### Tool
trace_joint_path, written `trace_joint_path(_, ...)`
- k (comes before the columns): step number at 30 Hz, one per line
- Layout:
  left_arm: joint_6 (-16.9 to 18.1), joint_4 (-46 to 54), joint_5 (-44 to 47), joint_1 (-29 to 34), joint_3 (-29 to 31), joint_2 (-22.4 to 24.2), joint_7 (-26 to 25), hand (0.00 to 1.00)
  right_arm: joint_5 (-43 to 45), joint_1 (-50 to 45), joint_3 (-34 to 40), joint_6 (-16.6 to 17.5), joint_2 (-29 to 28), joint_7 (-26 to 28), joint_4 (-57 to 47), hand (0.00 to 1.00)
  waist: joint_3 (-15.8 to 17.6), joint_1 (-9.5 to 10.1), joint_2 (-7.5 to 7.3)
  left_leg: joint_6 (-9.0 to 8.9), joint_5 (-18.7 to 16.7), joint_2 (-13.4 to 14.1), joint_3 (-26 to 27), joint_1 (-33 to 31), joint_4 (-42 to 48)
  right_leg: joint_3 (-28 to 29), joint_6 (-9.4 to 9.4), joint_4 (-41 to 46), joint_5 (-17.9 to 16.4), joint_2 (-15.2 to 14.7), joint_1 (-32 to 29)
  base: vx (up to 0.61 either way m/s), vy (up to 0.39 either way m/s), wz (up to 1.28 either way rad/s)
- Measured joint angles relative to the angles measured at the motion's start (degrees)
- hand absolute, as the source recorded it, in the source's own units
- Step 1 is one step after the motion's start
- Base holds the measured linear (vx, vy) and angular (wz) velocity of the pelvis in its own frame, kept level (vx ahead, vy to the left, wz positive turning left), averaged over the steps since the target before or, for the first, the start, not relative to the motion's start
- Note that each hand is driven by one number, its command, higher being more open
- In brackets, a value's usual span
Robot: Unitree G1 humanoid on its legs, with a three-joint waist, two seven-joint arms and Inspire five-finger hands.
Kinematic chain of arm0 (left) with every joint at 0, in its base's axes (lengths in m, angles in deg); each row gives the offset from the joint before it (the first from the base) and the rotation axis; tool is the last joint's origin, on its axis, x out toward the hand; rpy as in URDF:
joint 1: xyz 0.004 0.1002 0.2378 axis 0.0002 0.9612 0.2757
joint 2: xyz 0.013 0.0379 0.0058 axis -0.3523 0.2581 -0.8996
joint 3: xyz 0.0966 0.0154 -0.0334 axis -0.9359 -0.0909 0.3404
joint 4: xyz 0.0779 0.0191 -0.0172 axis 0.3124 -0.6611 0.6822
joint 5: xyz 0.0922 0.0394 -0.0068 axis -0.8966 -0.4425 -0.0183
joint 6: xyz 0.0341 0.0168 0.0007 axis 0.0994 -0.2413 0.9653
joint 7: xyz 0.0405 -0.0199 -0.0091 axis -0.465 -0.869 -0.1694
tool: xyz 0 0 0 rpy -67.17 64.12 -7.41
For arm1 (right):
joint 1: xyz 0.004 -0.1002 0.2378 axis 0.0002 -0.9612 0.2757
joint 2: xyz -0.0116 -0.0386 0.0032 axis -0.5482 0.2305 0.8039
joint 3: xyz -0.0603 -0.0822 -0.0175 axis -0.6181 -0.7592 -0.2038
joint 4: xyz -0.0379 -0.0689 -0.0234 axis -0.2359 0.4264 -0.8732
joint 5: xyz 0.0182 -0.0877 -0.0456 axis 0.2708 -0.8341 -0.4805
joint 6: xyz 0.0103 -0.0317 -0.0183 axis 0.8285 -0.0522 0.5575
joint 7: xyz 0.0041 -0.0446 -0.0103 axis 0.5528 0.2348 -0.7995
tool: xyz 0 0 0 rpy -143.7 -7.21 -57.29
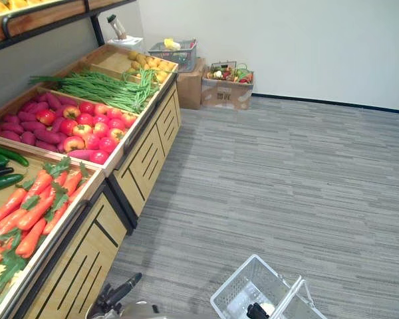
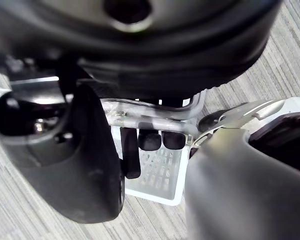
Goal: Pick vegetable in the basket
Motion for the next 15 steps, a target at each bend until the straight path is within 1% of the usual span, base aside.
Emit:
trace_joint_path(1,-0.03,-0.20,-0.23,-0.04,-0.37,-0.45,-0.42,1.00,0.01,-0.19,-0.08,0.04,-0.46,0.04,-0.19,0.00,-0.27,-0.21,-0.29,0.58,1.03,-1.19,-0.26,0.82,-2.42,0.22,0.04,0.68,0.04,-0.58,-0.50,0.30,-0.059,0.24)
trace_joint_path(2,0.08,-0.38,-0.38,-0.48,-1.85,-1.32,-0.87,1.00,0.10,0.14,0.12,0.21,-0.63,0.27,-0.27,0.00,-0.42,-0.85,-1.23,0.66,3.05,-1.50,-1.46,2.23,-6.57,0.72,0.15,5.85,0.12,-1.05,-3.41,0.32,-0.082,0.50)
trace_joint_path(3,0.02,-0.71,-0.60,-1.36,-2.03,-1.28,-1.06,1.00,0.18,0.71,0.12,0.81,-0.39,0.40,-0.45,0.00,0.71,-1.24,0.37,0.28,4.03,-0.10,-2.51,3.36,-8.90,2.84,-1.19,9.79,-2.49,-0.42,-6.56,0.28,-0.080,0.41)
trace_joint_path(4,-0.01,-1.45,-0.68,-1.73,-1.73,-1.12,-1.37,1.00,0.19,0.81,-0.11,0.86,-0.20,0.64,-0.96,0.00,1.25,-1.17,1.00,0.04,4.19,0.55,-2.60,4.29,-9.55,4.34,-1.85,7.67,-3.50,0.32,-6.55,0.19,-0.090,0.11)
trace_joint_path(5,-0.06,-2.93,-0.72,-1.71,-1.33,-0.99,-2.09,1.00,0.19,0.74,-1.26,1.09,-0.26,0.95,-1.88,0.00,1.53,-1.06,1.28,-0.27,4.39,0.91,-2.33,6.15,-10.54,6.06,-0.97,0.04,-2.37,0.09,-5.40,0.16,-0.132,-0.06)
trace_joint_path(6,-0.10,-3.47,-0.63,-1.48,-1.15,-1.15,-2.34,1.00,0.18,0.60,-2.26,1.44,-0.56,0.93,-1.95,0.00,1.44,-1.00,0.00,-0.87,4.29,-0.47,-1.75,7.37,-11.41,6.51,0.57,-6.01,3.51,-1.71,-4.50,0.16,-0.176,0.12)
trace_joint_path(7,-0.39,-3.99,-1.19,-2.07,-1.40,-1.61,-2.47,1.00,0.14,0.90,-2.23,1.65,-0.66,0.77,-1.84,0.00,1.81,-1.58,-0.12,-2.30,3.97,-0.89,-2.53,9.27,-12.79,5.14,-0.14,-4.93,7.13,-2.55,-4.12,0.14,-0.161,0.15)
trace_joint_path(9,-0.14,-3.85,-2.05,-1.51,-1.37,-0.29,-2.35,1.00,-0.04,0.88,-2.20,1.68,-0.06,1.05,-1.56,0.00,1.00,-1.54,0.88,-3.29,5.17,-1.13,-1.95,10.69,-16.05,5.37,0.18,-4.43,6.37,-2.34,-4.64,0.13,-0.114,0.00)
trace_joint_path(10,-0.09,-3.93,-2.00,-1.45,-1.53,0.04,-2.29,1.00,-0.80,1.18,-2.16,1.84,0.05,1.22,-1.55,0.00,0.94,-1.67,1.53,-3.54,6.04,-1.59,-1.73,11.59,-18.18,5.49,-0.06,-4.42,5.54,-2.44,-4.67,0.13,-0.082,-0.10)
trace_joint_path(12,0.08,-3.94,-1.77,-1.03,-1.93,0.41,-2.12,1.00,-2.51,1.69,-2.04,2.04,0.47,1.10,-1.52,0.00,0.53,-2.01,2.18,-4.06,6.59,-1.68,-1.37,12.14,-20.18,5.69,0.05,-4.17,5.19,-2.28,-5.12,0.10,-0.063,-0.06)
trace_joint_path(15,0.46,-3.86,-1.12,-0.86,-2.46,0.06,-1.91,1.00,-4.47,2.45,-2.18,1.70,0.65,1.03,-1.23,0.00,0.55,-1.85,1.63,-4.33,6.27,-1.66,-1.45,12.33,-20.47,5.26,0.54,-3.86,4.86,-2.27,-5.06,0.09,-0.033,0.02)
